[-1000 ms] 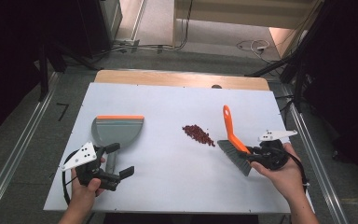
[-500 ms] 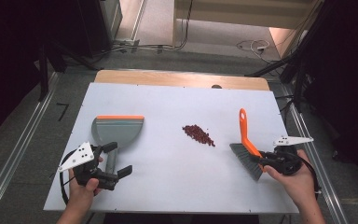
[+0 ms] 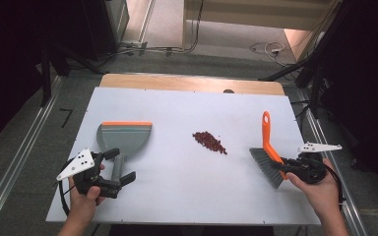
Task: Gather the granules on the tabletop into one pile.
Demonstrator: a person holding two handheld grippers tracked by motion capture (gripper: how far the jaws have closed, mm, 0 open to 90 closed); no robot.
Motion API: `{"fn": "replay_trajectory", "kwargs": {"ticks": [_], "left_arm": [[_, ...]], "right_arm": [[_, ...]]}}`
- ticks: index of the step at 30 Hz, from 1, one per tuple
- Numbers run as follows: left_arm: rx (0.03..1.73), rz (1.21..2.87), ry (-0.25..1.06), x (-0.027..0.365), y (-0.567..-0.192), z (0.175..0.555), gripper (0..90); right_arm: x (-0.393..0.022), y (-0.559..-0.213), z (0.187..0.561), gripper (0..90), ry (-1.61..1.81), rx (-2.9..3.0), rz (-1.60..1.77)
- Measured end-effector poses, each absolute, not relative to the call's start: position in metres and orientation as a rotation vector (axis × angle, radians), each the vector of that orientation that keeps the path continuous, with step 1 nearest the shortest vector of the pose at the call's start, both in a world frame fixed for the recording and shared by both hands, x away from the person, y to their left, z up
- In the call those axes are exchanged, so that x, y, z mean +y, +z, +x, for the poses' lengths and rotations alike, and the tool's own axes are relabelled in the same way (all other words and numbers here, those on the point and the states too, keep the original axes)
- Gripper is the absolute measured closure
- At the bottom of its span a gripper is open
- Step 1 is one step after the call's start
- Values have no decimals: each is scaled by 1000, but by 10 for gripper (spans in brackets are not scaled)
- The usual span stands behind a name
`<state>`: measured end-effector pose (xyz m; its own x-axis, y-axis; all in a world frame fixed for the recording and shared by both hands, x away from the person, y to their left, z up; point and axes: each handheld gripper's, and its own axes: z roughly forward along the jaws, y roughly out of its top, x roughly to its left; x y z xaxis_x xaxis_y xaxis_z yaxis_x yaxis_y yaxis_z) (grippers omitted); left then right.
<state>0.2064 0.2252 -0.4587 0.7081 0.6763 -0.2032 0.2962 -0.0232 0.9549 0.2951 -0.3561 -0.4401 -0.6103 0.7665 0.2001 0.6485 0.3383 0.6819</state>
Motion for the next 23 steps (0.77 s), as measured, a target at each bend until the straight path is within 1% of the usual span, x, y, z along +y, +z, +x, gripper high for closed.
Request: {"fn": "replay_trajectory", "kwargs": {"ticks": [23], "left_arm": [[801, 1624, 360, 223, -459, 207, 4]], "right_arm": [[-353, -443, 297, 686, 1126, 2467, 1299]]}}
